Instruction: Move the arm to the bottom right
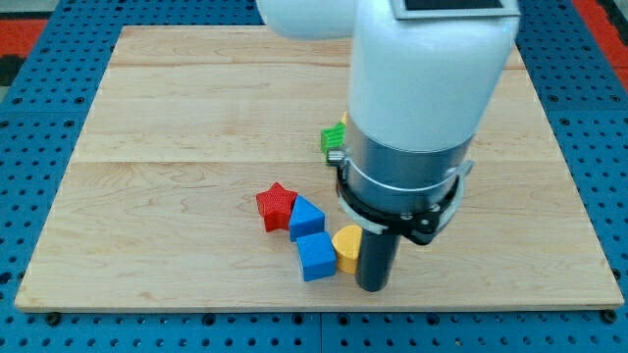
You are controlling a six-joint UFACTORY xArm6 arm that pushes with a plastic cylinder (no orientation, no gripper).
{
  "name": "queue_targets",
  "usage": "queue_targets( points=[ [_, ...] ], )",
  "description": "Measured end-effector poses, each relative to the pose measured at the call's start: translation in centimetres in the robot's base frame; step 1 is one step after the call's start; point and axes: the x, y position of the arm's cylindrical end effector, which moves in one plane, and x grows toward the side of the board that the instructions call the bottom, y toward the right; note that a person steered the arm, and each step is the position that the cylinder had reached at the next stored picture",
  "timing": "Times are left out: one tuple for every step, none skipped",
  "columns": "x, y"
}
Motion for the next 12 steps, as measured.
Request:
queue_targets(
  points=[
    [0.0, -0.6],
    [-0.2, -0.5],
    [-0.3, -0.8],
    [-0.3, -2.0],
    [-0.3, -3.0],
    [-0.3, -3.1],
    [0.5, -1.5],
    [0.0, 3.3],
    [-1.5, 6.8],
    [-3.3, 8.6],
    [-3.5, 8.7],
    [-3.5, 8.5]
  ],
)
